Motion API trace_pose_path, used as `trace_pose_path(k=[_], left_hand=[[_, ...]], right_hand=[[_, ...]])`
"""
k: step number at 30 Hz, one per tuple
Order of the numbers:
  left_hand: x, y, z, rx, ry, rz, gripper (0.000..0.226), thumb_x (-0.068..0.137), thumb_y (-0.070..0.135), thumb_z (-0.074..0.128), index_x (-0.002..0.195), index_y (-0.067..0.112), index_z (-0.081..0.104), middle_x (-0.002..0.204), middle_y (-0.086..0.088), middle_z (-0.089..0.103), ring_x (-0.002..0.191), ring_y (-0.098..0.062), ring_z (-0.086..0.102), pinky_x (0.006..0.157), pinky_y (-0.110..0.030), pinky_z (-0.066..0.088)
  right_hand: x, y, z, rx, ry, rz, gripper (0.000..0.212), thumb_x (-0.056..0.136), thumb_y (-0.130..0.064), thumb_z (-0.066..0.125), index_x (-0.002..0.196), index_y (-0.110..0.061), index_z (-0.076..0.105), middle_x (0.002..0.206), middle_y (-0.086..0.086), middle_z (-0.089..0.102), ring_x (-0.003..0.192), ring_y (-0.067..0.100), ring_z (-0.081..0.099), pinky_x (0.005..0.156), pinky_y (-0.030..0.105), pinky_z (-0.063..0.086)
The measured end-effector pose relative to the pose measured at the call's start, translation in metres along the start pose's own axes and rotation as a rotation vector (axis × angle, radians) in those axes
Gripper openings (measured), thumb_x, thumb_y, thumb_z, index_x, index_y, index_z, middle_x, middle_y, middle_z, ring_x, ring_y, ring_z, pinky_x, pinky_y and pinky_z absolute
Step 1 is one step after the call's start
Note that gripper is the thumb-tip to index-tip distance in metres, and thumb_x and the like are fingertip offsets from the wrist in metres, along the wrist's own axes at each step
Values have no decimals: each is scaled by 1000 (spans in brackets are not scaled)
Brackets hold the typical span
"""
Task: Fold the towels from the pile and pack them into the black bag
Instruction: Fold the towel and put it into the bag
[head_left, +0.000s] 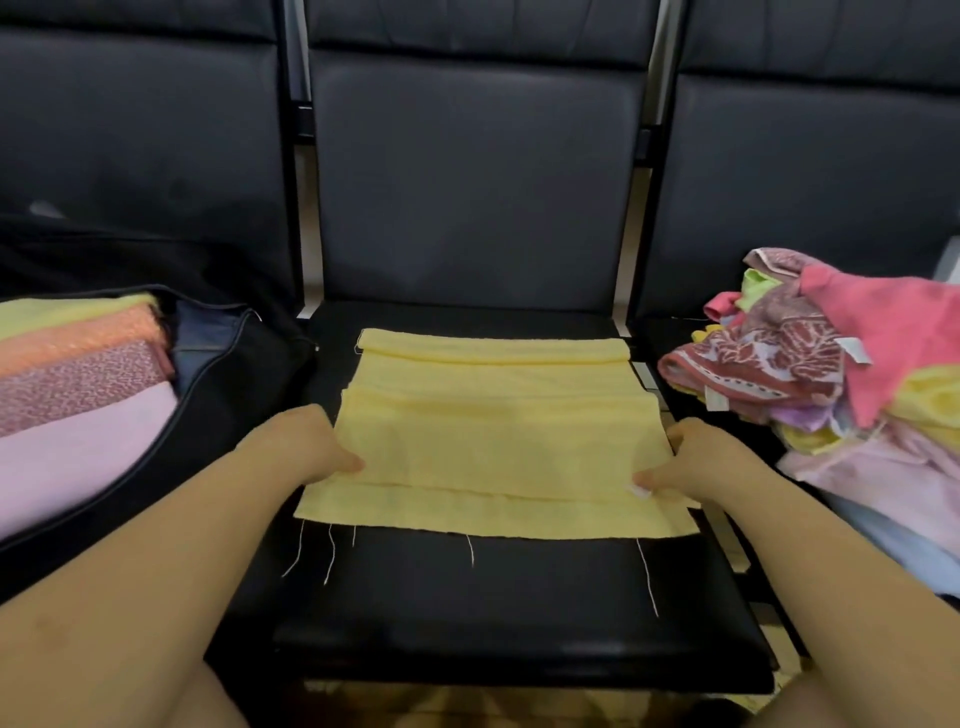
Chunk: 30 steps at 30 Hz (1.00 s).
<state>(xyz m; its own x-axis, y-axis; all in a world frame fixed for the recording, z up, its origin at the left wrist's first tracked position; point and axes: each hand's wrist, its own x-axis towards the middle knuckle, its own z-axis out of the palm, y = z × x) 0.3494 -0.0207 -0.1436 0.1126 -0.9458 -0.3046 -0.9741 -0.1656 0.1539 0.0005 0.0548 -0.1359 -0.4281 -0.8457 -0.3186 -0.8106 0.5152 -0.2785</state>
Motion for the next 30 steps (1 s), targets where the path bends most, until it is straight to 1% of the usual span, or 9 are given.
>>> trace_pose_path(k=[3, 8, 12, 14, 16, 18, 22, 25, 30], left_hand=[[4, -7, 6, 3, -77, -18, 45, 82, 50, 67, 86, 7, 56, 76, -1, 53, 70, -15, 52, 61, -24, 40], [-2, -4, 11, -41, -44, 14, 36, 90, 43, 57, 81, 8, 58, 69, 1, 49, 65, -12, 50, 54, -22, 35], [-13, -4, 8, -89, 2, 39, 36, 99, 31, 45, 117, 4, 60, 82, -3, 56, 96, -24, 61, 63, -25, 42], [-18, -3, 1, -227, 76, 46, 29, 99, 27, 46, 103, 4, 63, 91, -10, 63, 96, -28, 62, 67, -30, 44], [-23, -7, -13, -466, 170, 40, 31, 96, 26, 50, 81, 3, 64, 81, -11, 65, 79, -28, 61, 67, -32, 44], [-30, -11, -28, -646, 245, 13, 27, 95, 20, 54, 74, 6, 62, 71, -8, 62, 62, -22, 53, 59, -30, 41], [-50, -19, -31, -556, -90, -73, 29, 91, 13, 62, 65, 1, 57, 49, -5, 52, 41, -12, 40, 34, -19, 29], [-49, -33, -21, -325, -315, -83, 35, 84, 25, 72, 57, 6, 60, 41, 0, 47, 36, -9, 34, 36, -17, 20], [-56, -30, -10, -163, -366, -60, 40, 87, 30, 67, 55, 8, 57, 43, 0, 49, 38, -12, 36, 38, -18, 23]], right_hand=[[-8, 8, -4, -77, -36, 48, 53, 76, -46, 74, 103, -4, 57, 97, 6, 62, 91, 20, 60, 72, 26, 47], [-19, 17, -4, -45, 24, 66, 33, 86, -35, 67, 97, -5, 60, 95, 9, 63, 85, 21, 59, 70, 27, 46], [-25, 23, 3, 320, -47, 112, 27, 85, -22, 70, 75, -3, 54, 70, 10, 57, 59, 19, 53, 49, 25, 41], [-30, 24, 1, 429, 69, 38, 18, 87, -17, 68, 82, -2, 57, 72, 11, 60, 59, 18, 54, 51, 26, 45], [-36, 24, -7, 652, 207, -45, 10, 90, -13, 64, 89, -3, 61, 74, 11, 61, 60, 16, 54, 55, 24, 49], [-44, 25, -17, 882, 218, -54, 7, 91, -11, 63, 87, -5, 62, 73, 8, 59, 60, 13, 52, 50, 18, 50], [-50, 30, -18, 855, -31, 90, 10, 87, -9, 67, 89, 0, 62, 70, 8, 57, 58, 13, 50, 51, 21, 46], [-47, 35, -7, 622, -195, 180, 16, 84, -11, 71, 89, 0, 61, 67, 7, 56, 56, 13, 49, 49, 21, 45], [-45, 37, 5, 453, -183, 208, 26, 81, -14, 76, 97, 0, 59, 83, 9, 57, 71, 15, 54, 51, 25, 47]])
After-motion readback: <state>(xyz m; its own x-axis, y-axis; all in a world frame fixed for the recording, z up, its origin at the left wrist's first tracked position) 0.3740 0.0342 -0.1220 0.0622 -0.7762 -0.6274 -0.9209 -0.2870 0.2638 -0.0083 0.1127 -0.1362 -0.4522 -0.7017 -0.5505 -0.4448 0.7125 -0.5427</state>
